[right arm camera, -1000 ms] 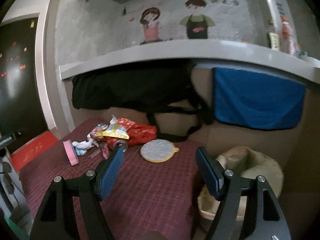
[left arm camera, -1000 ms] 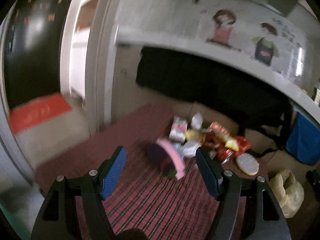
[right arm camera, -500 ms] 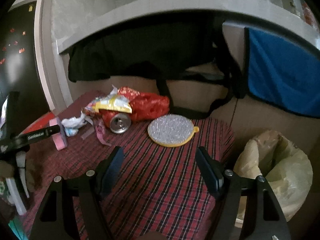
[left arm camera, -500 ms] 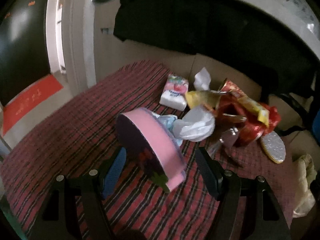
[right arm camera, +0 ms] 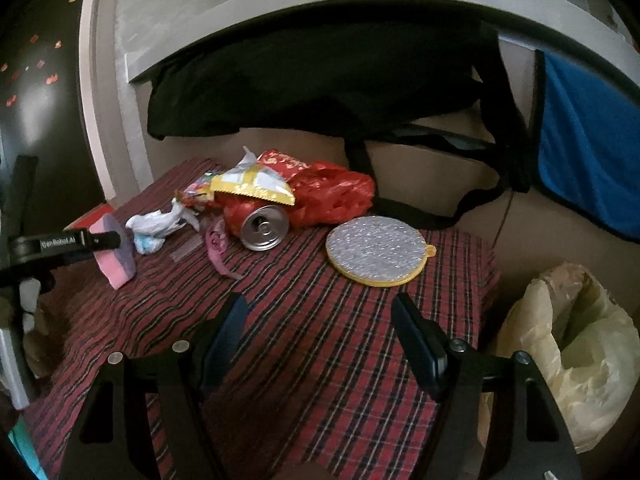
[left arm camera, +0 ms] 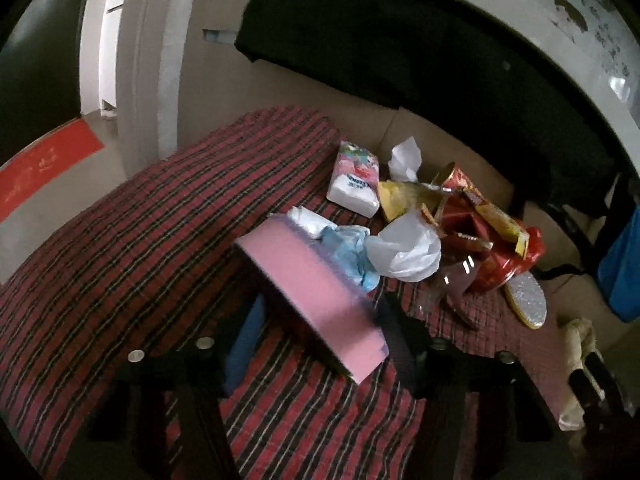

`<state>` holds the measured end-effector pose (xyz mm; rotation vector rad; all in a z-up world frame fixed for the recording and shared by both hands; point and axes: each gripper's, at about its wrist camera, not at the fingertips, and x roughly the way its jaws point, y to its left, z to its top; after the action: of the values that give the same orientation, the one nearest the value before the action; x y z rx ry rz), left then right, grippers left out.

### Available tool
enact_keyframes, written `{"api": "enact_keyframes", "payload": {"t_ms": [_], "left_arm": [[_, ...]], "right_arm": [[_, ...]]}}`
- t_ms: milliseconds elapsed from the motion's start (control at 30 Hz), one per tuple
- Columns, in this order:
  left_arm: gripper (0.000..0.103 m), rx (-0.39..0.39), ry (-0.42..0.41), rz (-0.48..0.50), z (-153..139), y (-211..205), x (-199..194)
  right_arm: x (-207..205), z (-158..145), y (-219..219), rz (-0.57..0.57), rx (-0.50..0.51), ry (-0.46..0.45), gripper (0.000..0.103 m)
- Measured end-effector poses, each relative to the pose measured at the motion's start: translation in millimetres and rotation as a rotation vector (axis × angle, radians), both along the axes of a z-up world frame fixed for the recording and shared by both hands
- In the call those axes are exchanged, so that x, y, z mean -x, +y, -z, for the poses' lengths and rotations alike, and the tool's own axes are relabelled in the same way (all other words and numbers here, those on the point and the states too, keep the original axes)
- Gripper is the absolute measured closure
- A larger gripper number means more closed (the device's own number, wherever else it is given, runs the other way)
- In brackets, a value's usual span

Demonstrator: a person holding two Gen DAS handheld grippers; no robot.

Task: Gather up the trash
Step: 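Grasp the pink sponge with the left tool while the right tool grasps the yellow snack wrapper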

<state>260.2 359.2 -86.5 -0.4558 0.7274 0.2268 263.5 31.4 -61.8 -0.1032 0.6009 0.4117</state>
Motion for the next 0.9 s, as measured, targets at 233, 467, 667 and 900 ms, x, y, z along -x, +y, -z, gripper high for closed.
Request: {"api": "enact_keyframes", "payload": {"t_ms": [233,467,667,900], "left_arm": [[0.063,0.029,-0.027,-0.011,-3,6,13],[0.069,-0.035,-0.080,-0.022,-16,9,45],[0.069,-0.128,-0.122,0.012,-26,-4,78],[0.069,-0.094,-0.126,0.037,-14,-6,93]], "right_arm": [[7,-6,12,-0.023,0.018,-0.036,0.031],[-6,-22,46,-0.102,0.024,-0.068,0.031],[-45,-40,87,-0.126,-0.004,-0.089,0.031],[-131,-28,131,-0.029,0.070,-0.045,0.036]]}}
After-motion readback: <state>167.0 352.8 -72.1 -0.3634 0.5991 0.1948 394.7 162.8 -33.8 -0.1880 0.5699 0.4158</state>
